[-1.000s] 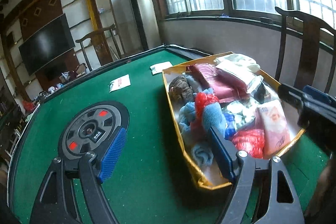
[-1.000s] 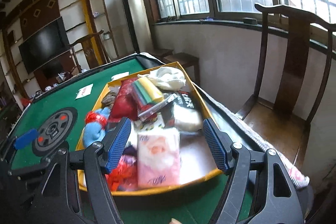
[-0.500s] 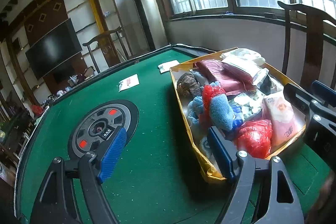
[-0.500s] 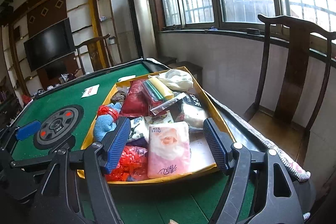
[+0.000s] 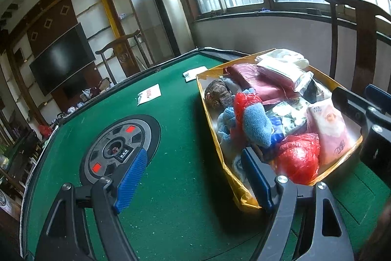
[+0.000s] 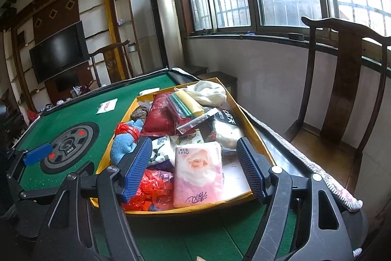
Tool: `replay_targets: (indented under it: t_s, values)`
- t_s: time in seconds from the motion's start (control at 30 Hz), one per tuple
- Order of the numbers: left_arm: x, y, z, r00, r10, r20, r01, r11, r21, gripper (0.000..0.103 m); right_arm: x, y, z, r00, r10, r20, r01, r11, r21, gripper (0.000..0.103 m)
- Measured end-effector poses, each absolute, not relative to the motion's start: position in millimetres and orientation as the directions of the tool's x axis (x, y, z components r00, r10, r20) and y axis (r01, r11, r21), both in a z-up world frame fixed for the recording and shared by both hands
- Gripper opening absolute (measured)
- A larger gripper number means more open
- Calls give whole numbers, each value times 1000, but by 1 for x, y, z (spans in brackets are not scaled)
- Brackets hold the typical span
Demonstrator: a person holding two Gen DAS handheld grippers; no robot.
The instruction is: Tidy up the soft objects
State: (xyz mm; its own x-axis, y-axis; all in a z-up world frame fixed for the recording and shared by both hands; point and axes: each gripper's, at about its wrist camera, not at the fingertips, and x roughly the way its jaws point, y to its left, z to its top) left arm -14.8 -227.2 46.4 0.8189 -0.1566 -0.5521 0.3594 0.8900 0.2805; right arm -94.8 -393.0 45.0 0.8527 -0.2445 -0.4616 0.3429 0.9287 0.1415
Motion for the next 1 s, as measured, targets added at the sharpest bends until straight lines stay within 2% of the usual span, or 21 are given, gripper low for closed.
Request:
replay_targets:
  t_s: [1.0]
  values:
    - [-16, -228, 40, 814, -143, -563, 365, 880, 304, 80, -94, -392, 43, 851, -222, -476, 334, 928, 165, 72]
